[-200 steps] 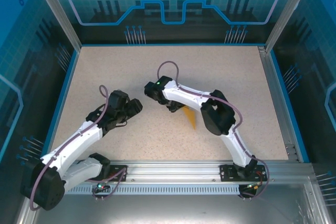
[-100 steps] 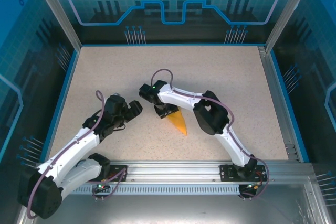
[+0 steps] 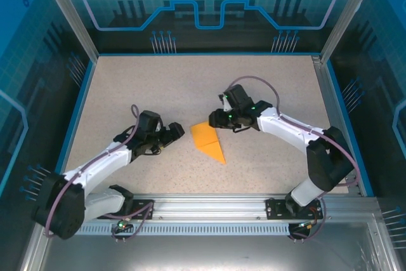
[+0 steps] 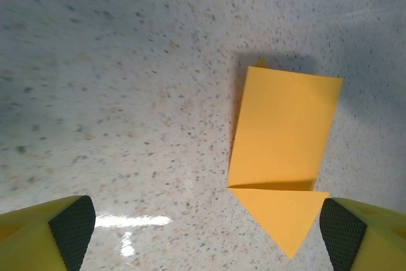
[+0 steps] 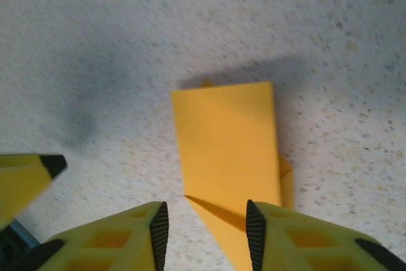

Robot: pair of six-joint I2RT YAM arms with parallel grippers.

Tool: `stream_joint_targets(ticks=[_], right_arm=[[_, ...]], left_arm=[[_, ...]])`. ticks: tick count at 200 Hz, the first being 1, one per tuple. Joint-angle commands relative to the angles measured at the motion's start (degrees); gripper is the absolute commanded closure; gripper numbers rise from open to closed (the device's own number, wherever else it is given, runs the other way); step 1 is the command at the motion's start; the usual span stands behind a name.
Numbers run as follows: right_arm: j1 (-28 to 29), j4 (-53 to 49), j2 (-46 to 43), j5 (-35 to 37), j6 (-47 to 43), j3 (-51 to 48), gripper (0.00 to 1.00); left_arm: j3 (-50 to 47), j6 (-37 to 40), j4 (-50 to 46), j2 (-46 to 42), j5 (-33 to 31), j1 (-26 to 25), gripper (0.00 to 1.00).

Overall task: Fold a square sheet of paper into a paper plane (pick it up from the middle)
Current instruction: Turn over the paper at the center of the table, then fold the wing for the fifth time at the center of the table.

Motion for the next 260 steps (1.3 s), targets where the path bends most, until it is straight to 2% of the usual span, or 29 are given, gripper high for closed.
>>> stream_joint_targets(ticks=[1,29,51,121,164,185,260], right_arm=[[-2.03,9.26,3.09,-13.79,1.51,-3.65,0.71],[-2.17,10.35,7.34,-18.43,0.99,-3.23,0.79],[-2.12,10.26,9.24,-19.13,1.36,-3.26,0.80],[-3.78,8.38,13.39,-16.64,0.83,-2.49,0.80],[-4.76,18.45,15.86,-18.05,7.53,-6.77,0.81],[-4.41,18.86,16.49,-16.98,8.92,-6.93,0.81],[-2.62,23.93,15.65,-12.53,13.26,-13.28,0.81]], left_arm=[[3.17,-2.38,3.72,2.48,5.18,0.15,0.05],[4.71,-3.37,2.01,3.73,4.49,0.11,0.04],[5.95,-3.20,-0.05,4.55,4.49,0.11,0.04],[6.14,-2.63,1.00,7.33,5.78,0.11,0.04],[6.12,-2.02,4.25,9.16,7.31,0.09,0.05],[6.34,-1.21,5.17,9.74,8.23,0.10,0.04],[9.28,2.28,-1.92,8.63,8.19,0.20,0.04]])
